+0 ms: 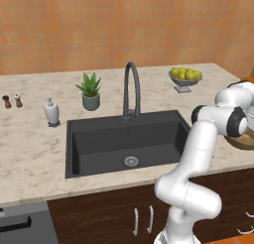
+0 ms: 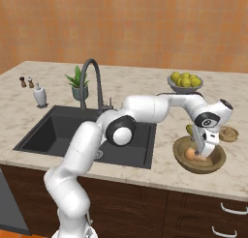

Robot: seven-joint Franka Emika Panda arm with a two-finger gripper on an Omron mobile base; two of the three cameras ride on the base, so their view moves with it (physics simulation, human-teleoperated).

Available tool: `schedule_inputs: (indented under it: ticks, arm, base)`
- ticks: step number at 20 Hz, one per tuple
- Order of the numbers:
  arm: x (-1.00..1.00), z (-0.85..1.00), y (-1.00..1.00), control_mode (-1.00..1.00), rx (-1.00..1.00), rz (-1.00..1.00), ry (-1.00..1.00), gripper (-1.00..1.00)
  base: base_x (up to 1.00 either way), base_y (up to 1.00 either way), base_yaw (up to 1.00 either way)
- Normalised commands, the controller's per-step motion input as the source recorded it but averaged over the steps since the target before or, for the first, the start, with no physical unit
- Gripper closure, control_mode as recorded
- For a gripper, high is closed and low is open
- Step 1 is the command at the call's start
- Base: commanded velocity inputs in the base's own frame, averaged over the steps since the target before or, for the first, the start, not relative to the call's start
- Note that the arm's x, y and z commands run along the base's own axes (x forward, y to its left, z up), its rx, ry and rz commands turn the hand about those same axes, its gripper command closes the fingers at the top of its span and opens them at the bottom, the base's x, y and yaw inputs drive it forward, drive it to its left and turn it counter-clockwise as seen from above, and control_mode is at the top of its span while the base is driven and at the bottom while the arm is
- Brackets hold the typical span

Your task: Pick the squash from the sink and place it in the bowl. Then pick the bowl and place it in the microwave. Then close the microwave door and press the start button.

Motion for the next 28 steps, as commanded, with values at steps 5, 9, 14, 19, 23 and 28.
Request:
schedule_inputs:
  ticks: [5, 9, 14, 19, 23, 28]
  arm:
    - [-0.8, 0.14, 0.32, -1.0, -0.21, -0.18, -0.2, -1.0]
    - [-0.88, 0.09, 0.0, -1.0, -0.02, -0.2, -0.16, -1.0]
    - [-0.52, 0.29, 0.0, -1.0, -0.11, -0.11, -0.13, -1.0]
    - [-0.07, 0.0, -0.09, -1.0, -0.05, -0.01, -0.02, -1.0]
    - [0.01, -0.06, -0.29, -1.0, -0.01, 0.0, -0.01, -1.0]
    - [0.0, 0.0, -0.38, -1.0, 0.0, 0.0, -0.06, -1.0]
  base:
    - [0.0, 0.0, 0.0]
    - [0.0, 0.0, 0.0]
    - [0.0, 0.0, 0.0]
    - [0.0, 0.0, 0.0]
    - [0.0, 0.0, 0.0]
    - [0.0, 0.0, 0.0]
